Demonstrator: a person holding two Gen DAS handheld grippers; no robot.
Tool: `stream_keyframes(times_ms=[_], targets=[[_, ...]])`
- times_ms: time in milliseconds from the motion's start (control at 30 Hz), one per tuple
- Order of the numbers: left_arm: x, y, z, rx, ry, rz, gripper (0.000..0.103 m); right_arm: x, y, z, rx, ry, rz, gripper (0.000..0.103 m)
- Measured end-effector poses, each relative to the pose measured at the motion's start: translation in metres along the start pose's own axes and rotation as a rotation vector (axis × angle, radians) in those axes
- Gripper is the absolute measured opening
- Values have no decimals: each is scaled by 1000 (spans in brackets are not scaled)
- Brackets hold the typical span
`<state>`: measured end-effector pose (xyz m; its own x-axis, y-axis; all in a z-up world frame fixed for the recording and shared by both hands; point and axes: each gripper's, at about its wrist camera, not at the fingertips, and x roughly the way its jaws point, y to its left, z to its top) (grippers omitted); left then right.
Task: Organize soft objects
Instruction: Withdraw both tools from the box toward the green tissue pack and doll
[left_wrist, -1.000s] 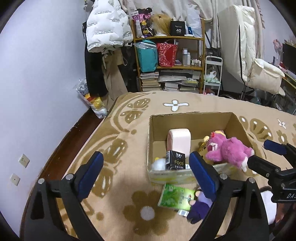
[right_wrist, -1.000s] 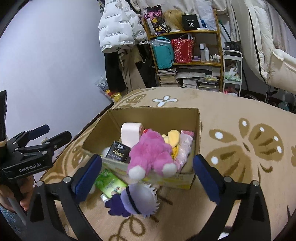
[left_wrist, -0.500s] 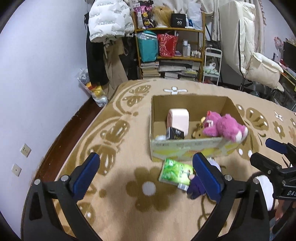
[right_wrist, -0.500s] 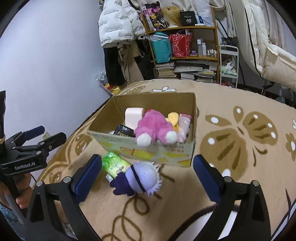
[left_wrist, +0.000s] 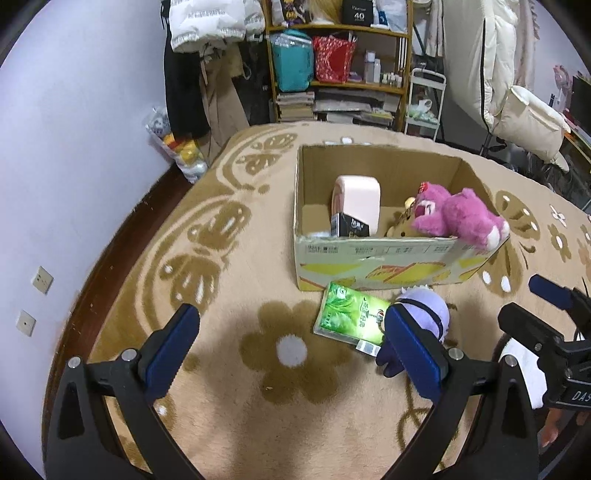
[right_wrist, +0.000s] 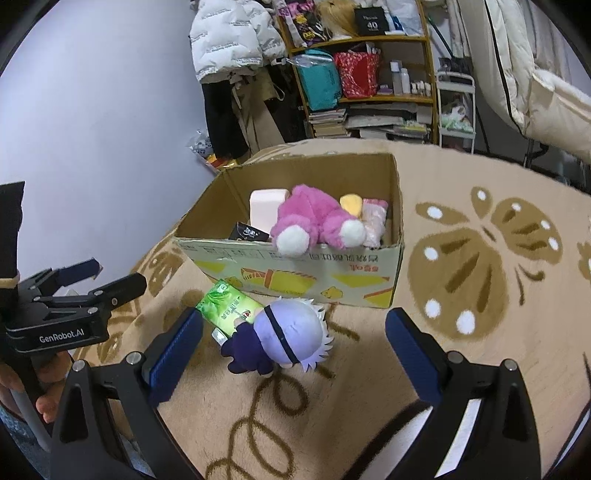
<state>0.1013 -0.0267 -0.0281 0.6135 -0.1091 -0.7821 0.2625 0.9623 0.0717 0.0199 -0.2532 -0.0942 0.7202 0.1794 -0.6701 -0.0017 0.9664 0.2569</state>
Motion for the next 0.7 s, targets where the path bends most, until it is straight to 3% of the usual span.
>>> stream_keyframes(times_ms=[333, 700], targets=[[27, -1, 5, -17, 46, -15, 100, 44, -6, -7, 61, 97, 25, 103], [57, -12, 16, -8, 101, -40, 100, 82, -3, -10, 42, 162, 8, 103]])
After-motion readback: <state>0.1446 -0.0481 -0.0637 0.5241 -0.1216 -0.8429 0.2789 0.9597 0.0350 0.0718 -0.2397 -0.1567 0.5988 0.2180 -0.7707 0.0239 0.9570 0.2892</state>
